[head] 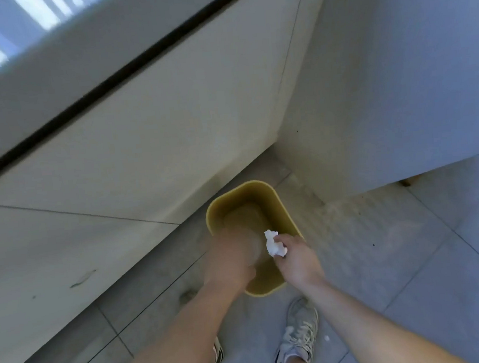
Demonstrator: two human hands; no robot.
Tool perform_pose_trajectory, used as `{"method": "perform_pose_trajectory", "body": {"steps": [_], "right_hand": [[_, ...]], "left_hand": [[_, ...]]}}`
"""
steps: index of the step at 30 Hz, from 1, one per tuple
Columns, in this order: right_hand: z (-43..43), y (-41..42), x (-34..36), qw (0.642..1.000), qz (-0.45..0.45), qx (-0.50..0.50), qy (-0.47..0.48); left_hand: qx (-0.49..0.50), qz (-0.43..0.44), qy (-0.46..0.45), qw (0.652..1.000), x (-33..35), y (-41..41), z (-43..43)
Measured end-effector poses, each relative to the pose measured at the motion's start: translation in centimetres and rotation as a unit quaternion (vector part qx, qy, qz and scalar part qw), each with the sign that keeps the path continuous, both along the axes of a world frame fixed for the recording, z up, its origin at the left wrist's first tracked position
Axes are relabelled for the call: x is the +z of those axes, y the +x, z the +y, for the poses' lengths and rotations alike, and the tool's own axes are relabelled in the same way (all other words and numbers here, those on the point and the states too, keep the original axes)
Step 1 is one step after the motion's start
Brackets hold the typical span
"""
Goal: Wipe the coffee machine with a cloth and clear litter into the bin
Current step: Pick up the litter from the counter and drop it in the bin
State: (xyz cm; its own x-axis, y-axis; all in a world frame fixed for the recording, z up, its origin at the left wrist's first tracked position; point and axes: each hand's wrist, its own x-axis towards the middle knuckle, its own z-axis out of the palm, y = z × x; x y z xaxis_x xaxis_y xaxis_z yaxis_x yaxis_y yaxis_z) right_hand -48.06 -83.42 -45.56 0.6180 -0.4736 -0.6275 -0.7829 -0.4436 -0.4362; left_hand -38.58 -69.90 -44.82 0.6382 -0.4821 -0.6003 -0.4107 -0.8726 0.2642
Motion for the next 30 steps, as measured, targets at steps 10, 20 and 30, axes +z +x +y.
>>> {"method": "perform_pose_trajectory", "body": {"steps": [10, 20, 30], "right_hand": [[-0.9, 0.8, -0.8, 1.0, 0.009, -0.015, 0.0], [-1.4, 2.2, 5.6, 0.996, -0.025, 0.052, -0.061], [-2.2, 1.8, 17.5, 0.953, -0.052, 0.223, -0.198]], "left_hand": [[-0.054, -0.026, 0.029, 0.998, -0.2, 2.0, -0.3], [-0.064, -0.064, 0.014, 0.996, 6.5, 3.2, -0.2], [-0.081, -0.109, -0.021, 0.991, 18.2, 1.6, -0.2]]}}
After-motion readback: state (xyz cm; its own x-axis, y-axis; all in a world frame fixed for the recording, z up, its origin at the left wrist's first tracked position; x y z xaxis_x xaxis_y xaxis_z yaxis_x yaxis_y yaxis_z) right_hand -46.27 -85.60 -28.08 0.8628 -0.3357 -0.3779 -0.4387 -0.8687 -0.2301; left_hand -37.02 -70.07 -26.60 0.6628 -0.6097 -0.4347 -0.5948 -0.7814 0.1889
